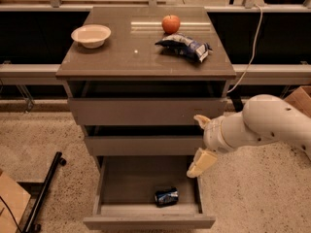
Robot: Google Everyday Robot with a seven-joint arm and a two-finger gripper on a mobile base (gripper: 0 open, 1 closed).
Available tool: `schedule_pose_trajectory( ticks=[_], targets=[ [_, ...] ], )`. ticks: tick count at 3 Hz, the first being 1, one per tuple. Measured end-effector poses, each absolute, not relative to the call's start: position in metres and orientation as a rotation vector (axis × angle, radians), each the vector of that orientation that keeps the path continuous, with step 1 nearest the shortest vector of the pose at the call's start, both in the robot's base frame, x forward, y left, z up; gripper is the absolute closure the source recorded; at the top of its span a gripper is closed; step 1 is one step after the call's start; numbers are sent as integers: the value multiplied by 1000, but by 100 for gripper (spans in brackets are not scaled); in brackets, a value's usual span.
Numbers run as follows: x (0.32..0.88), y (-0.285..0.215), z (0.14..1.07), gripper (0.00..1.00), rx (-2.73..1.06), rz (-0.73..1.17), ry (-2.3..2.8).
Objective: Pick pepsi can from bottom drawer and place on counter
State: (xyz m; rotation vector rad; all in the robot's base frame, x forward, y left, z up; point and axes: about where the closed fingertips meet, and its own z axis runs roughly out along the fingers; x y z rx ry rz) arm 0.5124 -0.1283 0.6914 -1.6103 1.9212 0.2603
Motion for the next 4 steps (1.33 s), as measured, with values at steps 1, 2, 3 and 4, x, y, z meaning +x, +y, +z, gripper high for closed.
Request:
schedule_pose_trajectory(
  ticks=[1, 2, 3, 4],
  targets=[
    [529, -126, 639, 0, -1567, 306, 1938],
    [528, -125, 629, 0, -1562, 325, 1946],
    [533, -119, 610, 0, -1605, 305, 1955],
    [546, -111, 575, 0, -1639, 302, 1928]
  ],
)
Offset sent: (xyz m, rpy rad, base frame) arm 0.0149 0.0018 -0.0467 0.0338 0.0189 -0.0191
